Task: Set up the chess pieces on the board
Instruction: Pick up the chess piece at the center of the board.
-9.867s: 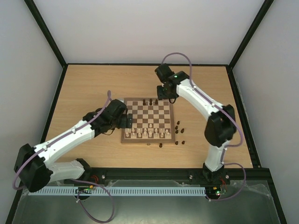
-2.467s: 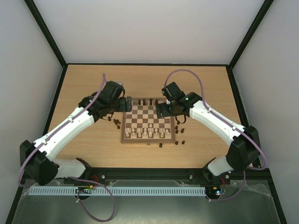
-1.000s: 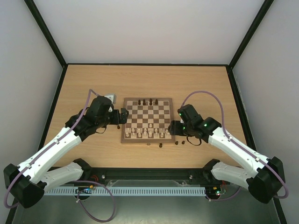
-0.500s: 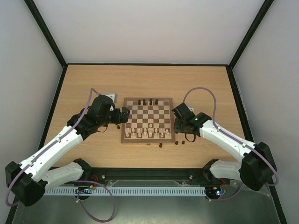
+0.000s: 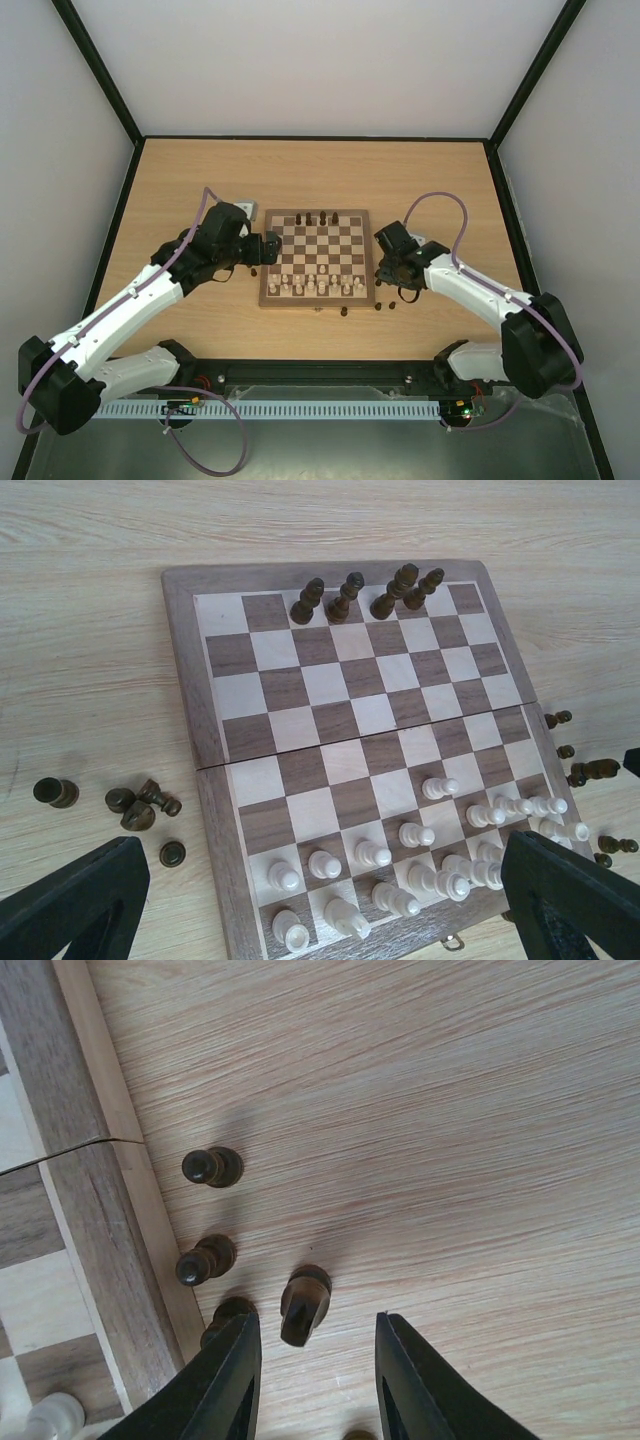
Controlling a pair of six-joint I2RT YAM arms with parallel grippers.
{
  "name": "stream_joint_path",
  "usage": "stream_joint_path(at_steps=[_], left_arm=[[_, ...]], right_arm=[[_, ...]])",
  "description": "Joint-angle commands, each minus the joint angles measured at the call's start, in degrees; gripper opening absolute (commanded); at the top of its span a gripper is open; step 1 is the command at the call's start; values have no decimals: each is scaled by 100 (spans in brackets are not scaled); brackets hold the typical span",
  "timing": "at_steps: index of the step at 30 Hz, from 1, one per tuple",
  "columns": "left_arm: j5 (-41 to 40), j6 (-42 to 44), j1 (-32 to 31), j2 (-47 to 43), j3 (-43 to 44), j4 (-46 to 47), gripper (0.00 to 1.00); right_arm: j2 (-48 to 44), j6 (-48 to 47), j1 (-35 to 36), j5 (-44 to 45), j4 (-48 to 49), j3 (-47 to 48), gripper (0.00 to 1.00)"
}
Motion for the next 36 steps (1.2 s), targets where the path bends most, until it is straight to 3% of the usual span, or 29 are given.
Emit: stream_joint_path(at_steps=[1,22,36], left_arm=[[92,95,53,-48,37,95,100],[81,86,108,13,9,113,100],[92,90,102,5,-22,123,100]], right_arm=[[271,34,-46,-81,114,-39,33],[657,-93,-115,-190,401,-171,28],[669,-145,-142,-147,304,-160,10]])
